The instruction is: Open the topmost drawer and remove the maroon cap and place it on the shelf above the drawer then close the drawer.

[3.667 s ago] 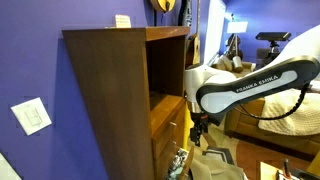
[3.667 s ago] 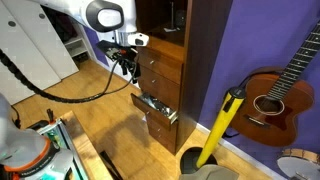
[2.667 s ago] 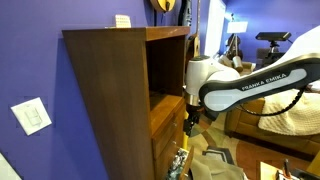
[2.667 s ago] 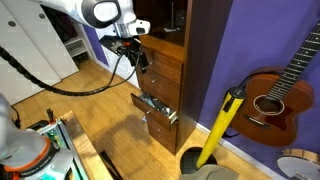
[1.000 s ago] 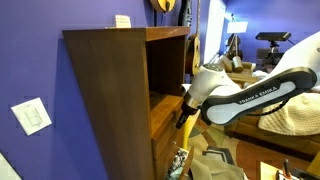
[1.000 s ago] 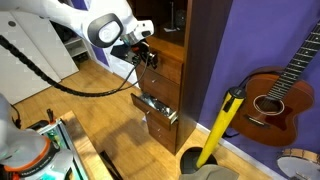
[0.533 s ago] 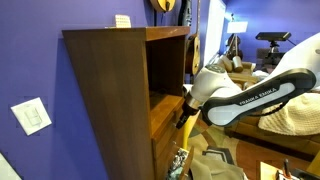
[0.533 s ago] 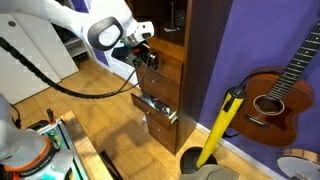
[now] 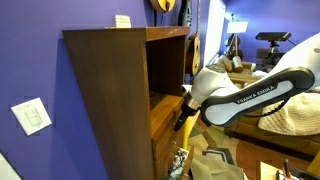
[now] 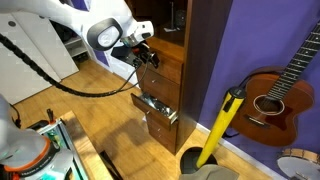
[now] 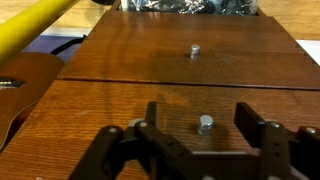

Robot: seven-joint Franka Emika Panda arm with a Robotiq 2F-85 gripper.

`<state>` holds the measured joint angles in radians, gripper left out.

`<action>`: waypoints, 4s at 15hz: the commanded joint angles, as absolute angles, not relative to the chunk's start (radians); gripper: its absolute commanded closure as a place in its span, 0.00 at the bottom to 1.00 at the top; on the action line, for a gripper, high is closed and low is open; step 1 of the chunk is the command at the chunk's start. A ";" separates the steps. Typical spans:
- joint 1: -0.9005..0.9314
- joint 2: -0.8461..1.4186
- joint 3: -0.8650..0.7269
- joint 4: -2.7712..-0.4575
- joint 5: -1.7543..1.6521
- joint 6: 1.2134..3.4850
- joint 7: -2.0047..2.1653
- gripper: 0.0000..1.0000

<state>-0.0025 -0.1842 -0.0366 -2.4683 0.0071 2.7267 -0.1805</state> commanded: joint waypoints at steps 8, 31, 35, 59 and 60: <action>0.036 -0.154 -0.053 -2.469 0.109 2.800 -0.243 1.00; -0.021 -0.330 -0.026 -2.546 -0.007 2.334 -0.099 0.96; -0.026 -0.389 -0.019 -2.599 -0.012 2.267 -0.024 0.96; -0.072 -0.467 -0.010 -2.668 -0.076 2.087 0.010 0.53; -0.077 -0.455 -0.012 -2.673 -0.083 2.052 0.023 0.45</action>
<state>-0.0553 -0.4811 -0.0161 -2.6383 -0.0492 2.1237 -0.0276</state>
